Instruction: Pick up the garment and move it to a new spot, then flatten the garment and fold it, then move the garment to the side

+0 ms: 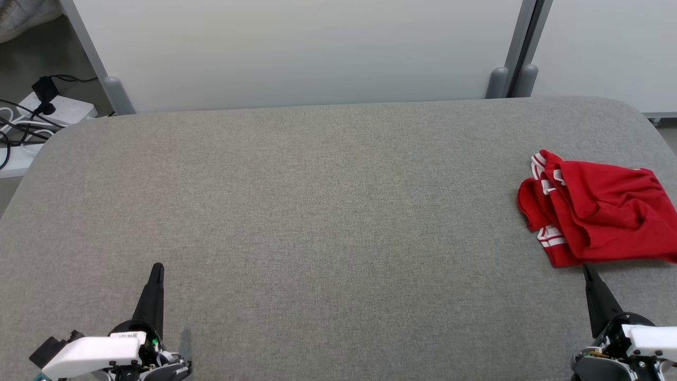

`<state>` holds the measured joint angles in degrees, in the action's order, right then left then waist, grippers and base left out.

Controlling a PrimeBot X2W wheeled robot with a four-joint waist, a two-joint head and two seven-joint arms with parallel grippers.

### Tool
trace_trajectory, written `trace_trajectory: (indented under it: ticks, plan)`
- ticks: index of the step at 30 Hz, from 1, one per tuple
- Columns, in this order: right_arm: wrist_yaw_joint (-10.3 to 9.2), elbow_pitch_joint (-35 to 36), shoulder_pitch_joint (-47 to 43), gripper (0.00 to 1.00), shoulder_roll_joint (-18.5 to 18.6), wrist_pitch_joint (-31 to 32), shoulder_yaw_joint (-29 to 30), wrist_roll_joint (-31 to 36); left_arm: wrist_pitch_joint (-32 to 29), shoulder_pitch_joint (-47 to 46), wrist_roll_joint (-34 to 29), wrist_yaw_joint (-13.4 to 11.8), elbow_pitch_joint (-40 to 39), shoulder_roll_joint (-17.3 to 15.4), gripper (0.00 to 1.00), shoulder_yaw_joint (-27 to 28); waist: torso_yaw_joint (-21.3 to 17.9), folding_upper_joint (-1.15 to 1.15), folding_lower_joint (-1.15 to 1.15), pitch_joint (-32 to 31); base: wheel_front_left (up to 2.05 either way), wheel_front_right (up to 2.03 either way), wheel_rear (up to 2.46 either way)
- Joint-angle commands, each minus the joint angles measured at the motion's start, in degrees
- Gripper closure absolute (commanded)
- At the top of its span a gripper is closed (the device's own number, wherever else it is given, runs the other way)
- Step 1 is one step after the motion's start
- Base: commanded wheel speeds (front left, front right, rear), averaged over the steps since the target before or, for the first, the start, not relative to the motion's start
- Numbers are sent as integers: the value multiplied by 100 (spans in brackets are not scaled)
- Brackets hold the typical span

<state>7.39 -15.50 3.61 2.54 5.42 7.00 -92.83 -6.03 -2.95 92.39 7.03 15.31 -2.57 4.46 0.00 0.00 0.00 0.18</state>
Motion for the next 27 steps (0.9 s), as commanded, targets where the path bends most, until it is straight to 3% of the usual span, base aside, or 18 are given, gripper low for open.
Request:
trace_trajectory:
  ticks: [1, 27]
  plan:
    - [10, 150, 253, 100, 74, 64, -101, 23, -31, -322, -7, 46, -126, -49, 100, 188, 0, 0, 0, 0, 0, 0, 0]
    - [10, 149, 254, 100, 62, 79, -83, 38, -38, -323, -14, 46, -126, -43, 100, 196, 0, 0, 0, 0, 0, 0, 0]
